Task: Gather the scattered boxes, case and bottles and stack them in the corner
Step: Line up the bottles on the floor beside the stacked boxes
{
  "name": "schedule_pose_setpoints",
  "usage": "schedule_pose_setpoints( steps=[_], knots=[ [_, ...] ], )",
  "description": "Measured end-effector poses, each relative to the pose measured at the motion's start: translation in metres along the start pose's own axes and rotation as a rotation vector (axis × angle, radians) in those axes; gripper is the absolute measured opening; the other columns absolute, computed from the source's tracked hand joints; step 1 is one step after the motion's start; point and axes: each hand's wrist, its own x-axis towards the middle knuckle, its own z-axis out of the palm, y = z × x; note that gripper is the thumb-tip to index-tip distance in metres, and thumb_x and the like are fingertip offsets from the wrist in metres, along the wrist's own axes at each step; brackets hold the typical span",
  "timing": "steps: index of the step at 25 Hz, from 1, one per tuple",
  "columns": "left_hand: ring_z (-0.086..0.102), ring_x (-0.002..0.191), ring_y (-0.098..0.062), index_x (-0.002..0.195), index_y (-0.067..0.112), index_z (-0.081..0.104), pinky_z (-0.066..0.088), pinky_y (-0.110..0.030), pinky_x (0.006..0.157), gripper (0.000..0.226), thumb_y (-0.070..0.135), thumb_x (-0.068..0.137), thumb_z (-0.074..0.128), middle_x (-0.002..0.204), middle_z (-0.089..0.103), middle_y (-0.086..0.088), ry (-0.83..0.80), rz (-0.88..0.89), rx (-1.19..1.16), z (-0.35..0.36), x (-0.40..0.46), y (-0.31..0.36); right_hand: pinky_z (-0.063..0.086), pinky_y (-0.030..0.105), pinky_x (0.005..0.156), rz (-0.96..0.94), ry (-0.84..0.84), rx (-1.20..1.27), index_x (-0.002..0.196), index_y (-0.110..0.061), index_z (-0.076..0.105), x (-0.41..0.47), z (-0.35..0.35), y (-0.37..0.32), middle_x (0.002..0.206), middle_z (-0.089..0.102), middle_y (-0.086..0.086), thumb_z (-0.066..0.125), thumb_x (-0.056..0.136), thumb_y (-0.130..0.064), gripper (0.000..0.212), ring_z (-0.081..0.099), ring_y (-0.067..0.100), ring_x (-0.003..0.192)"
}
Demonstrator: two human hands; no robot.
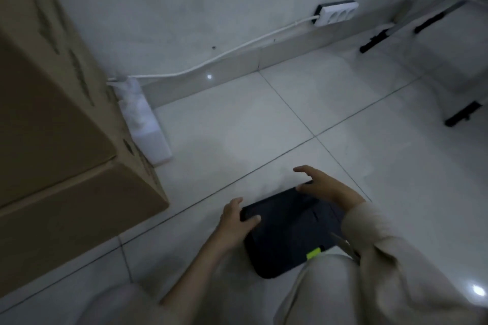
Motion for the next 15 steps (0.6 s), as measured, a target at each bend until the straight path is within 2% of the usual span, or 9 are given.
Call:
schedule_pose_setpoints(
  steps=[3, 5, 7, 9, 11, 13, 15],
  knots=[
    [0.029, 0.137, -0.025, 0.144, 0.007, 0.013, 0.029, -0.026, 0.107, 0.083, 0.029, 0.083, 0.065, 0.148, 0.020, -0.013, 0.017, -0.087, 0.000, 0.027, -0.008, -0.011, 0.033, 0.049, 0.108, 0.206, 0.131, 0.057, 0.142, -0.020, 0.025, -0.009, 0.012, 0.055, 0.143, 0.033, 0.020, 0.063, 0.086, -0.025, 0.068, 0.037, 0.040, 0.129],
    [0.033, 0.135, -0.030, 0.144, 0.004, 0.013, 0.034, -0.033, 0.106, 0.084, 0.028, 0.083, 0.065, 0.149, 0.022, -0.017, 0.074, -0.182, -0.095, 0.031, -0.007, -0.014, 0.036, 0.046, 0.106, 0.295, 0.151, 0.182, 0.143, -0.014, 0.021, -0.015, 0.024, 0.080, 0.142, 0.036, 0.021, 0.067, 0.082, -0.028, 0.077, 0.040, 0.039, 0.127],
    [0.040, 0.130, -0.032, 0.141, 0.002, 0.018, 0.039, -0.035, 0.102, 0.076, 0.027, 0.085, 0.063, 0.147, 0.031, -0.018, 0.068, -0.225, -0.121, 0.032, -0.004, -0.015, 0.041, 0.041, 0.099, 0.357, 0.149, 0.347, 0.138, -0.006, 0.027, -0.020, 0.034, 0.095, 0.137, 0.044, 0.019, 0.070, 0.080, -0.033, 0.077, 0.047, 0.034, 0.121],
    [0.048, 0.121, -0.028, 0.135, 0.003, 0.027, 0.042, -0.032, 0.094, 0.061, 0.017, 0.086, 0.061, 0.140, 0.042, -0.017, 0.085, -0.190, -0.181, 0.035, -0.002, -0.012, 0.046, 0.039, 0.089, 0.372, 0.174, 0.388, 0.127, -0.003, 0.038, -0.022, 0.039, 0.101, 0.128, 0.052, 0.017, 0.070, 0.078, -0.038, 0.068, 0.052, 0.030, 0.107],
    [0.050, 0.110, -0.023, 0.133, 0.006, 0.031, 0.040, -0.027, 0.086, 0.054, 0.009, 0.087, 0.059, 0.135, 0.048, -0.015, 0.132, -0.150, -0.229, 0.035, 0.001, -0.007, 0.043, 0.033, 0.075, 0.375, 0.210, 0.352, 0.119, -0.003, 0.043, -0.023, 0.042, 0.100, 0.122, 0.054, 0.016, 0.069, 0.077, -0.042, 0.062, 0.050, 0.026, 0.094],
    [0.051, 0.114, -0.024, 0.135, 0.007, 0.033, 0.039, -0.027, 0.089, 0.052, 0.008, 0.088, 0.056, 0.136, 0.049, -0.015, 0.212, -0.092, -0.205, 0.029, 0.012, 0.002, 0.043, 0.032, 0.066, 0.397, 0.201, 0.366, 0.117, -0.004, 0.040, -0.025, 0.045, 0.094, 0.122, 0.053, 0.017, 0.066, 0.079, -0.047, 0.063, 0.049, 0.026, 0.090],
    [0.047, 0.126, -0.028, 0.138, 0.008, 0.031, 0.036, -0.031, 0.100, 0.052, 0.008, 0.091, 0.051, 0.141, 0.046, -0.016, 0.290, -0.025, -0.161, 0.014, 0.031, 0.014, 0.049, 0.034, 0.055, 0.417, 0.129, 0.417, 0.120, -0.008, 0.033, -0.027, 0.050, 0.082, 0.128, 0.048, 0.018, 0.060, 0.081, -0.051, 0.064, 0.050, 0.029, 0.090]
  ],
)
